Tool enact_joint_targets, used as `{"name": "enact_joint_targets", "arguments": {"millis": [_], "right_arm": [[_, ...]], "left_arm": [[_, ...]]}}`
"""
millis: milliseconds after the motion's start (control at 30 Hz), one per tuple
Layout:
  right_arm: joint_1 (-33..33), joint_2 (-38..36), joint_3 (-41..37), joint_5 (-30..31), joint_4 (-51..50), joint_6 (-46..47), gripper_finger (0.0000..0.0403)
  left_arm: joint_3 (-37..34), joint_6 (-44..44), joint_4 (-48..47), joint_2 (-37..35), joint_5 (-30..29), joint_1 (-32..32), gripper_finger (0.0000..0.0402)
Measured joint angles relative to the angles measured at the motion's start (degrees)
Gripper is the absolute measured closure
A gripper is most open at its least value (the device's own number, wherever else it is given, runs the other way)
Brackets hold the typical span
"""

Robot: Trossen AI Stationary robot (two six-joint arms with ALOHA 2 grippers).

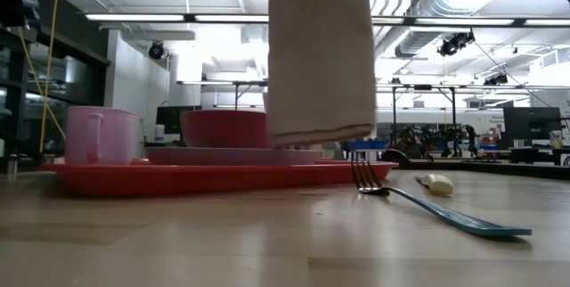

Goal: Set up tray
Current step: Put the brown table napkin to the right of the white plate on the red serving tray

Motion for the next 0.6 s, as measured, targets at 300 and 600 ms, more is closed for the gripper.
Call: {"name": "enact_joint_targets", "arguments": {"millis": [300, 600], "right_arm": [[-3.2, -5.5, 0.1, 0.6, -0.1, -1.8, 0.0403], [-7.3, -12.1, -1.5, 0.3, -0.1, -11.6, 0.0403]], "left_arm": [[0.0, 0.0, 0.0, 0.0, 0.0, 0.0, 0.0284], [0.0, 0.0, 0.0, 0.0, 0.0, 0.0, 0.0284]]}}
